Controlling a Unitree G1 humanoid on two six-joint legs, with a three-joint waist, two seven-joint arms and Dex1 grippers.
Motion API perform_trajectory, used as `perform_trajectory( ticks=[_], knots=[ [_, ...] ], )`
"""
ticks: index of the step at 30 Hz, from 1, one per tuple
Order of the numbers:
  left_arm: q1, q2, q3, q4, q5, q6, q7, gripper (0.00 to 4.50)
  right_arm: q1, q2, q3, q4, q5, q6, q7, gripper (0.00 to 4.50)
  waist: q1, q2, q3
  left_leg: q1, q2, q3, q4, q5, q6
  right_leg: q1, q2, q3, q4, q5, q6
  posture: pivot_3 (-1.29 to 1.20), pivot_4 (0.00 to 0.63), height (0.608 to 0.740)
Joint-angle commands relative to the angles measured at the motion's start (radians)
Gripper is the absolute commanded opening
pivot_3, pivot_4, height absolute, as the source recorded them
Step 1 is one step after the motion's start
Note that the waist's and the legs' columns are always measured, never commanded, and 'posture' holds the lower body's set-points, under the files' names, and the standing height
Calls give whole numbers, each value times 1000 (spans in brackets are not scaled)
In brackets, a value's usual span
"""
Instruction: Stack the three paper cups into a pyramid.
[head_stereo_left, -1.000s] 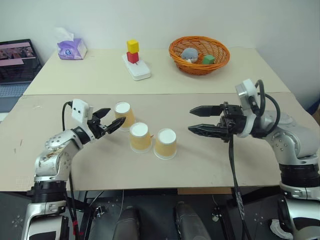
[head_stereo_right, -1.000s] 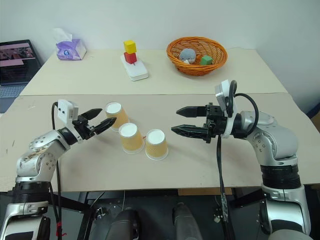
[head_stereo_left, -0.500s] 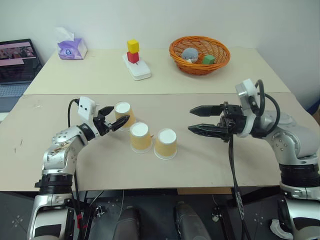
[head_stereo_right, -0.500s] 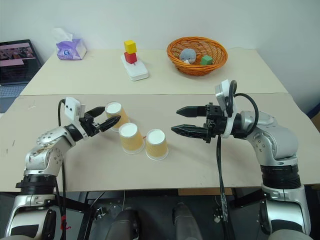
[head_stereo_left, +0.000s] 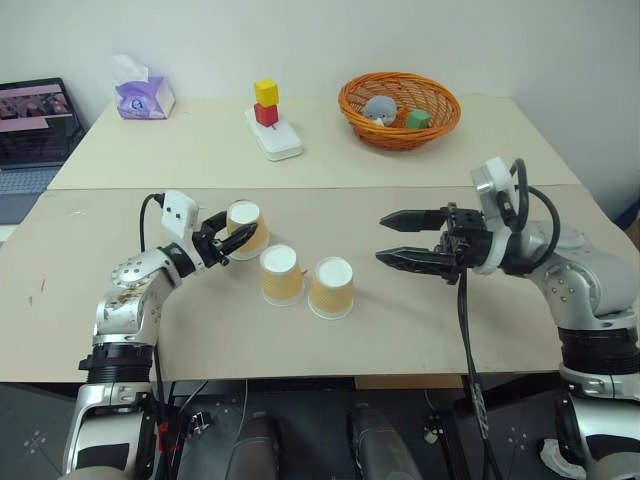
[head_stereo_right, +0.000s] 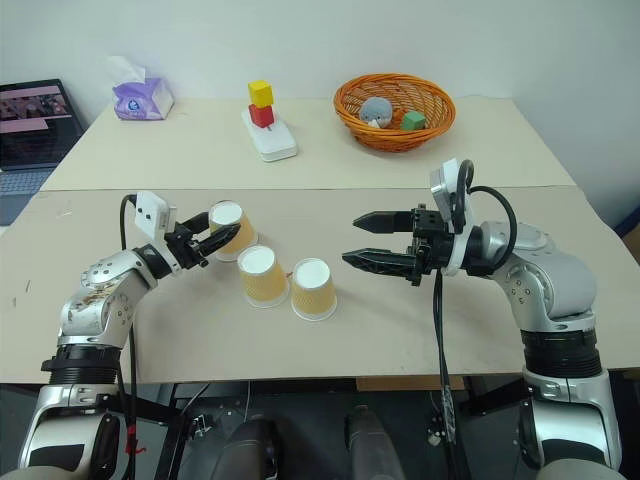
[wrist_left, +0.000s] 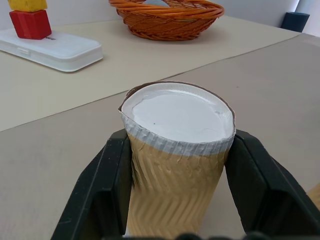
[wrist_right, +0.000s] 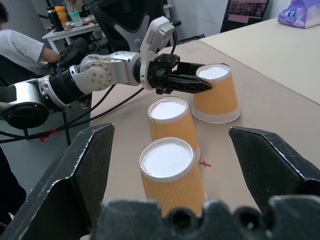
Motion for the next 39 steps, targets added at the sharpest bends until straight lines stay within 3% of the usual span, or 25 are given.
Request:
perform_trajectory(
  ticks=[1, 13, 18, 23, 27, 32, 39],
  knots=[
    [-46, 42, 53, -73, -27, 11, 9, 2318, -23, -1, -16, -19, 16, -22, 7, 4287, -1, 0, 0, 0, 0, 0, 0, 0, 0, 0, 0, 0, 0, 0, 0, 0, 150, 658],
    [-243, 160, 136, -230, -299, 315, -76, 2318, -44, 5, 0, 8, 9, -27, 16, 4287, 3, 0, 0, -2, 0, -2, 0, 0, 0, 0, 0, -2, -1, 0, 0, 0, 150, 658],
    [-271, 201, 114, -309, -458, 491, -163, 2318, -42, 5, -3, 6, 11, -26, 16, 4287, 0, 0, 0, -2, 0, -2, 0, 0, -1, 0, 0, -2, 0, 0, 0, 0, 150, 658],
    [-300, 215, 72, -320, -522, 581, -232, 2318, -40, 2, -7, 2, 13, -25, 15, 4287, 1, 0, 0, -2, -1, -2, 0, 1, -1, 0, 0, -3, 0, 0, 0, 0, 150, 658],
    [-320, 206, 12, -310, -507, 586, -278, 2318, -34, -1, -13, -7, 14, -23, 7, 4287, 0, 0, 0, -2, -1, -2, 0, 1, -1, 0, 0, -2, 0, 0, 0, 0, 150, 658],
    [-308, 185, -103, -277, -392, 490, -341, 2318, -15, -12, -30, -27, 25, -13, -6, 4287, 3, 0, 0, -2, -1, -2, 0, 1, -1, 0, 0, -2, 0, 0, 0, 0, 150, 658],
    [-285, 159, -156, -250, -313, 421, -380, 2318, 1, -19, -38, -45, 37, -9, -23, 4287, 0, 0, 0, -2, -1, -2, 0, 1, -1, 0, 0, -2, 0, 0, 0, 0, 150, 658]
  ],
)
